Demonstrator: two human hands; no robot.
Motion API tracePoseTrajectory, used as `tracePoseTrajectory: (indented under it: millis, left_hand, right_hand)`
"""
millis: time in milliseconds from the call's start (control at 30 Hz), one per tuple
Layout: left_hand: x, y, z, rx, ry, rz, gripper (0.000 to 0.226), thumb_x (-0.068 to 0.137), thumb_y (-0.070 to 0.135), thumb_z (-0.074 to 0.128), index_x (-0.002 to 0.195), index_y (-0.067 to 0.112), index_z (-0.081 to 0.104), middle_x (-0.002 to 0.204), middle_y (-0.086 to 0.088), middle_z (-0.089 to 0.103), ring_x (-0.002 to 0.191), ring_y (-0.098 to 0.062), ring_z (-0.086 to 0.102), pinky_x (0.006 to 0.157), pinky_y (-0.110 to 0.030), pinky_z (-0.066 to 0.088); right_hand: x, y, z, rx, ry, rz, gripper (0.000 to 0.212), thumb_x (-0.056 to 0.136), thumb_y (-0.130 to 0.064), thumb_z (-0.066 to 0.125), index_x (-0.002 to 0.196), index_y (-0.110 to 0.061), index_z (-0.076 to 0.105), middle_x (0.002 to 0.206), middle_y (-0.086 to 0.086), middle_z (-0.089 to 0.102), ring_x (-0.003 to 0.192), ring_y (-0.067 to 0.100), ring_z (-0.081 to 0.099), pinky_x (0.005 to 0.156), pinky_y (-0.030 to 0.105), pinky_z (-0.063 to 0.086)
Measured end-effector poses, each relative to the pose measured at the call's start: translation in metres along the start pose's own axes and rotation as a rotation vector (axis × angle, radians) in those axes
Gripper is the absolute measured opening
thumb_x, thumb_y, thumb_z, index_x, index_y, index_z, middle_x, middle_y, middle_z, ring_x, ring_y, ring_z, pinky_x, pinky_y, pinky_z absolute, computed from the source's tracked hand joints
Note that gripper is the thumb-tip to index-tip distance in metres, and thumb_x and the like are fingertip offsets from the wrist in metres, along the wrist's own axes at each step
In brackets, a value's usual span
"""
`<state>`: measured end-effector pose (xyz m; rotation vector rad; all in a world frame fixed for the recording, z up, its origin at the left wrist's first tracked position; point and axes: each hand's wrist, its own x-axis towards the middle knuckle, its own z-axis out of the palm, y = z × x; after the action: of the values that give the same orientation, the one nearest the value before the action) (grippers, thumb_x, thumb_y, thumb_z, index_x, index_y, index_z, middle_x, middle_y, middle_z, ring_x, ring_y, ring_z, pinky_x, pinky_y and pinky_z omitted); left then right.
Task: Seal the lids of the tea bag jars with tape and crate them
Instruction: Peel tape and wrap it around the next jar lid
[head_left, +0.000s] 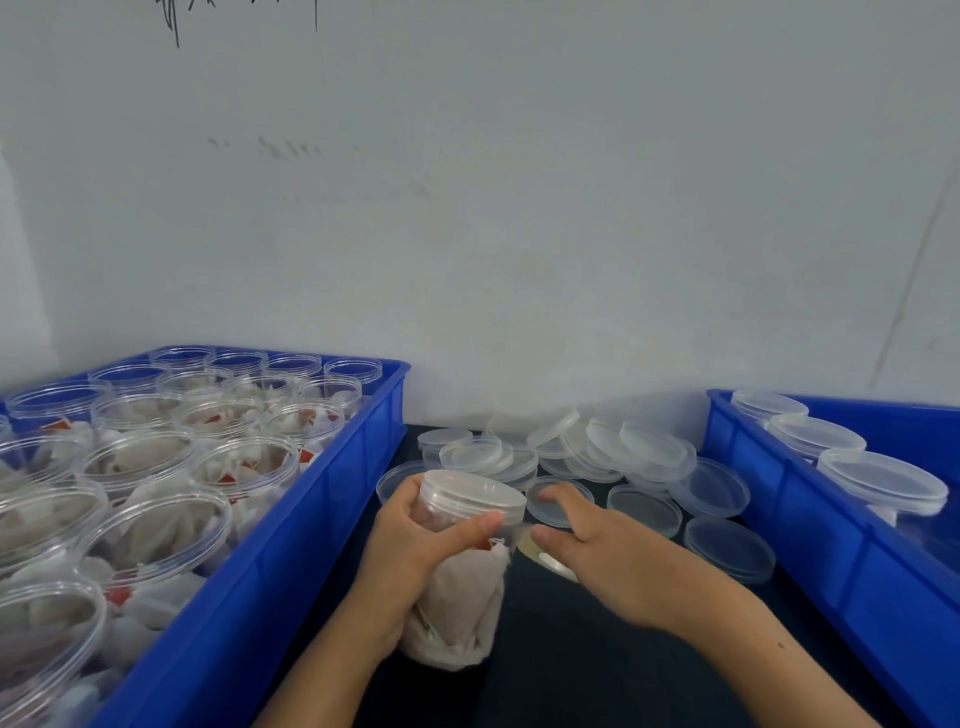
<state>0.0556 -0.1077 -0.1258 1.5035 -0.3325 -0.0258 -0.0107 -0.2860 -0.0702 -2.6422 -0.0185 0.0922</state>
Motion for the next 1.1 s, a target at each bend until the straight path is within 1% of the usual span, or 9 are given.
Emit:
tracePoseTrajectory:
  millis: [233, 333, 433, 533, 667, 767, 900, 1033, 1100]
  left_hand:
    - [0.004, -0.005, 0.003, -0.086, -0.089, -0.018, 0.073, 0.046, 0.036, 0.089, 0.111, 0.025, 0.059, 0.099, 0.01, 0.073, 0.089, -0.003, 0.069, 0.065, -0.013, 0.052]
    - [0.007, -0.007, 0.001, -0.11, -0.105, -0.032, 0.087, 0.042, 0.044, 0.092, 0.117, 0.024, 0.054, 0.1, 0.012, 0.073, 0.092, -0.006, 0.07, 0.074, -0.022, 0.053]
    - [0.006, -0.007, 0.003, -0.073, -0.102, -0.009, 0.086, 0.044, 0.052, 0.087, 0.116, 0.022, 0.052, 0.099, 0.017, 0.072, 0.092, -0.003, 0.069, 0.076, -0.021, 0.051]
    - [0.002, -0.007, 0.007, 0.056, -0.036, 0.069, 0.062, 0.064, 0.067, 0.067, 0.109, 0.027, 0.053, 0.1, 0.021, 0.069, 0.094, -0.002, 0.066, 0.071, -0.013, 0.05]
    - [-0.004, -0.007, 0.009, 0.393, 0.18, 0.279, 0.071, 0.064, 0.085, 0.049, 0.117, 0.039, 0.043, 0.114, 0.025, 0.049, 0.102, 0.004, 0.056, 0.08, -0.014, 0.046]
    - [-0.009, -0.004, 0.012, 0.487, 0.184, 0.311, 0.093, 0.048, 0.097, 0.05, 0.125, 0.048, 0.032, 0.113, 0.034, 0.046, 0.101, 0.015, 0.05, 0.075, -0.009, 0.042]
    - [-0.005, -0.007, 0.015, 0.327, 0.174, 0.229, 0.099, 0.041, 0.08, 0.071, 0.126, 0.039, 0.041, 0.113, 0.022, 0.057, 0.104, 0.0, 0.058, 0.088, -0.028, 0.052]
    - [-0.002, -0.008, 0.013, 0.255, 0.176, 0.232, 0.085, 0.04, 0.078, 0.076, 0.11, 0.042, 0.046, 0.107, 0.019, 0.059, 0.093, 0.006, 0.06, 0.08, -0.021, 0.051]
    - [-0.002, -0.009, 0.014, 0.243, 0.17, 0.242, 0.082, 0.041, 0.075, 0.078, 0.109, 0.042, 0.046, 0.106, 0.019, 0.059, 0.094, 0.008, 0.059, 0.078, -0.018, 0.05]
  right_hand:
    - [0.008, 0.008, 0.002, -0.012, 0.052, -0.023, 0.037, 0.1, -0.053, 0.032, 0.136, -0.048, 0.028, 0.135, -0.004, 0.055, 0.118, 0.023, 0.053, 0.098, 0.041, 0.041]
    - [0.009, 0.008, 0.005, -0.009, 0.108, -0.065, 0.035, 0.099, -0.051, 0.035, 0.133, -0.056, 0.026, 0.125, -0.004, 0.062, 0.109, 0.021, 0.057, 0.093, 0.04, 0.044]
    - [0.01, 0.007, 0.009, 0.008, 0.156, -0.058, 0.042, 0.099, -0.05, 0.037, 0.14, -0.053, 0.028, 0.134, -0.006, 0.058, 0.114, 0.02, 0.057, 0.093, 0.036, 0.043]
    - [0.01, 0.004, 0.012, 0.011, 0.206, -0.049, 0.044, 0.101, -0.047, 0.037, 0.144, -0.046, 0.031, 0.13, -0.004, 0.061, 0.114, 0.02, 0.058, 0.093, 0.034, 0.043]
    - [0.007, -0.001, 0.014, -0.039, 0.253, -0.083, 0.045, 0.102, -0.044, 0.036, 0.147, -0.04, 0.031, 0.127, -0.004, 0.063, 0.113, 0.018, 0.058, 0.09, 0.031, 0.042]
    - [0.003, -0.006, 0.017, -0.066, 0.263, -0.125, 0.048, 0.103, -0.043, 0.034, 0.149, -0.037, 0.025, 0.109, -0.005, 0.067, 0.098, 0.015, 0.061, 0.087, 0.031, 0.047]
    - [0.001, -0.01, 0.02, -0.096, 0.269, -0.145, 0.049, 0.103, -0.037, 0.033, 0.15, -0.032, 0.022, 0.082, -0.008, 0.057, 0.074, 0.01, 0.055, 0.074, 0.028, 0.046]
    - [0.001, -0.012, 0.016, -0.097, 0.219, -0.038, 0.044, 0.1, -0.052, 0.033, 0.131, -0.021, 0.038, 0.089, -0.002, 0.061, 0.078, 0.016, 0.059, 0.066, 0.031, 0.045]
    - [0.002, -0.009, 0.01, -0.126, 0.185, 0.064, 0.056, 0.092, -0.067, 0.033, 0.113, -0.017, 0.046, 0.097, -0.001, 0.062, 0.085, 0.018, 0.06, 0.07, 0.031, 0.045]
